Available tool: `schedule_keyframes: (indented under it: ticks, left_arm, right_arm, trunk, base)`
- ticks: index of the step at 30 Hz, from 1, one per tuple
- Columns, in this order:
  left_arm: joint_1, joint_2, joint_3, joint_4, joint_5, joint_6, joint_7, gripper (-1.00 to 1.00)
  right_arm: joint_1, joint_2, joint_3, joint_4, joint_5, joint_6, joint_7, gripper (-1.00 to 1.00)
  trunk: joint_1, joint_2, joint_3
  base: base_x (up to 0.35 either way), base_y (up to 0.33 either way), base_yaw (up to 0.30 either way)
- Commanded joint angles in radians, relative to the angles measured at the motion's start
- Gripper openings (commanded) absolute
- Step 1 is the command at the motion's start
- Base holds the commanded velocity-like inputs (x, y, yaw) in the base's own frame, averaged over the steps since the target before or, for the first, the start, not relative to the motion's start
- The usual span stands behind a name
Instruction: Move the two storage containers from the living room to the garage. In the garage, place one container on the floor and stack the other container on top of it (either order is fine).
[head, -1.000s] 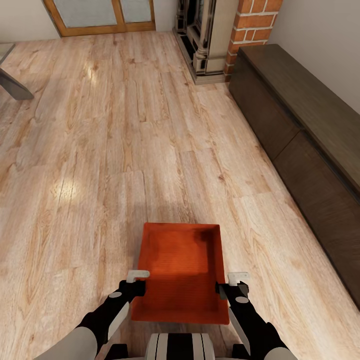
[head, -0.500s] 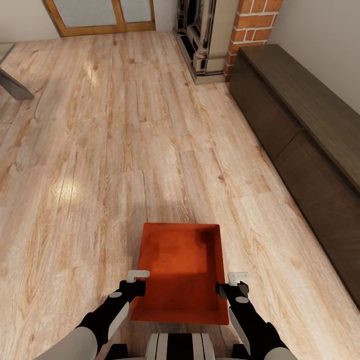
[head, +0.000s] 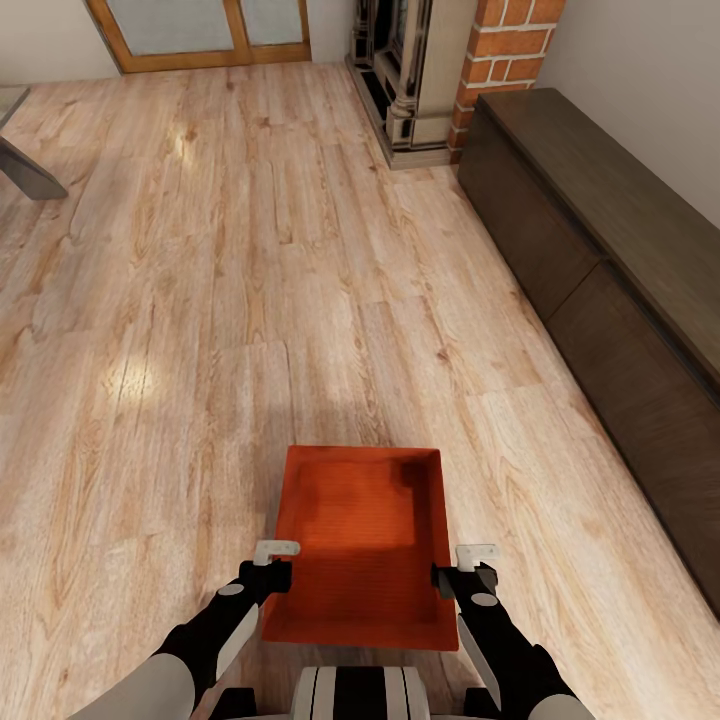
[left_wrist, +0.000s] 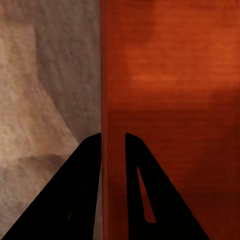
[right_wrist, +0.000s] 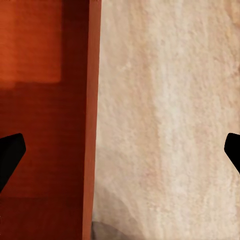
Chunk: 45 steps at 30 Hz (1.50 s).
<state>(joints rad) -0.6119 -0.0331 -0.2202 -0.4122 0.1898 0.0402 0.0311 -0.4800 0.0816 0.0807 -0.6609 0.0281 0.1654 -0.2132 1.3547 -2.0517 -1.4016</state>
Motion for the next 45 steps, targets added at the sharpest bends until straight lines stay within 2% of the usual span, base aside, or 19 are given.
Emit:
schedule_keyframes:
  ticks: [1,16,17,29,34,45]
  left_arm:
    - [0.000,0.001,-0.008,-0.002,0.010,0.004,0.008,-1.00]
    - [0.000,0.001,-0.008,-0.002,0.010,0.004,0.007,-1.00]
    - [0.000,0.001,-0.008,-0.002,0.010,0.004,0.007,-1.00]
    - [0.000,0.001,-0.008,-0.008,0.010,0.004,0.006,-1.00]
    - [0.000,0.002,-0.008,-0.075,0.009,0.005,0.007,-1.00]
    - [0.003,0.002,-0.008,-0.095,0.008,0.004,0.012,-1.00]
  right_arm:
    - [0.000,0.000,0.004,-0.002,0.003,0.008,-0.006,1.00]
    - [0.000,0.008,0.000,-0.002,-0.002,0.005,-0.005,1.00]
    - [0.000,0.008,0.000,-0.002,-0.003,0.005,-0.005,-1.00]
    - [0.000,0.015,-0.003,-0.001,-0.002,0.006,-0.006,-1.00]
    - [0.000,0.015,-0.004,-0.002,-0.002,0.005,-0.006,-1.00]
    - [0.000,0.014,-0.004,-0.002,-0.002,0.005,-0.006,-1.00]
  trunk:
    - [0.000,0.000,0.000]
    - [0.000,0.000,-0.003]
    - [0.000,0.000,-0.004]
    - [0.000,0.000,-0.011]
    - [0.000,0.000,-0.011]
    - [0.000,0.000,-0.011]
  base:
    - [0.000,0.000,0.000]
    - [0.000,0.000,0.000]
    - [0.000,0.000,0.000]
    - [0.000,0.000,0.000]
    - [0.000,0.000,0.000]
    - [0.000,0.000,0.000]
